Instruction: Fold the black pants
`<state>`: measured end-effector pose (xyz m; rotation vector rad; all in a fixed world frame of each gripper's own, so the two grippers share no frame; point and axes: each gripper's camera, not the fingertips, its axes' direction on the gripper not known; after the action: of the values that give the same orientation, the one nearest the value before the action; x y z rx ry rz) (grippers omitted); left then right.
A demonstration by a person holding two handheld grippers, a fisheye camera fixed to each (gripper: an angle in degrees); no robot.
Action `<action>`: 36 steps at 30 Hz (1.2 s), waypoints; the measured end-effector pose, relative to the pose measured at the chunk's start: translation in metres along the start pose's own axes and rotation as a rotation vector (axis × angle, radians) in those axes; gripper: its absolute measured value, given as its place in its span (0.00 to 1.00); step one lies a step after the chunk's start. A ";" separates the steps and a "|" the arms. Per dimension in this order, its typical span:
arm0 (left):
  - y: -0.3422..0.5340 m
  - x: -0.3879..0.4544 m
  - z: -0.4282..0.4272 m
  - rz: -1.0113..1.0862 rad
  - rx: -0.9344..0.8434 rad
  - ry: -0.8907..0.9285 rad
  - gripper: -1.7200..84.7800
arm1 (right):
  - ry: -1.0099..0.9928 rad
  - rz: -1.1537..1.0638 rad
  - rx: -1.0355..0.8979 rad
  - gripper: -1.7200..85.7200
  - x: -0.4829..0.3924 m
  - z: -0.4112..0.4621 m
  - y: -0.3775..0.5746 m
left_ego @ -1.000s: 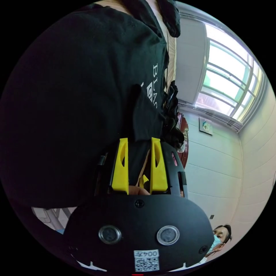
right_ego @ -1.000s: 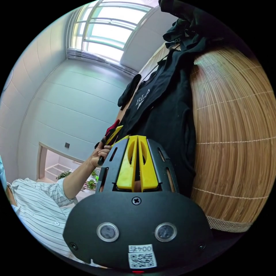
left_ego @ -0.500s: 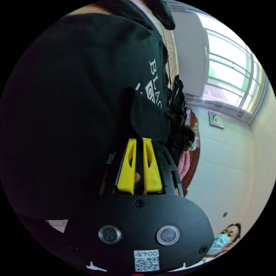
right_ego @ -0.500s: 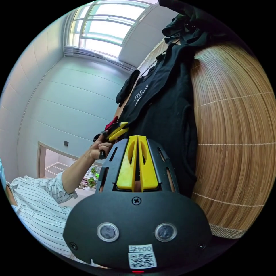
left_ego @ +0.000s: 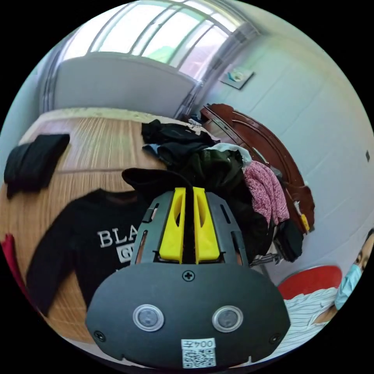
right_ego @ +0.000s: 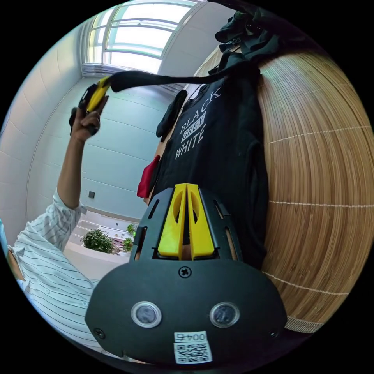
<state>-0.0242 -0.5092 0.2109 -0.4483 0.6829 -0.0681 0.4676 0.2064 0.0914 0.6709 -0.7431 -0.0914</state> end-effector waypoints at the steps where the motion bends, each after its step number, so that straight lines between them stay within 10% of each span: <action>1: -0.013 0.023 0.009 0.046 0.002 -0.006 0.05 | -0.001 0.004 -0.004 0.01 0.002 0.002 -0.002; 8: -0.009 0.090 0.046 0.208 0.003 -0.056 0.05 | -0.014 0.024 -0.023 0.01 0.010 0.015 -0.010; 20: 0.229 -0.060 0.098 0.029 0.025 -0.030 0.05 | 0.013 0.056 -0.003 0.01 0.017 0.041 -0.022; 36: 0.118 0.005 0.071 0.273 0.190 0.066 0.04 | 0.532 -0.058 0.061 0.01 -0.006 0.146 -0.247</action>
<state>0.0141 -0.3770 0.2063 -0.1682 0.7889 0.1100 0.4062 -0.0645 0.0197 0.7339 -0.2155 0.0576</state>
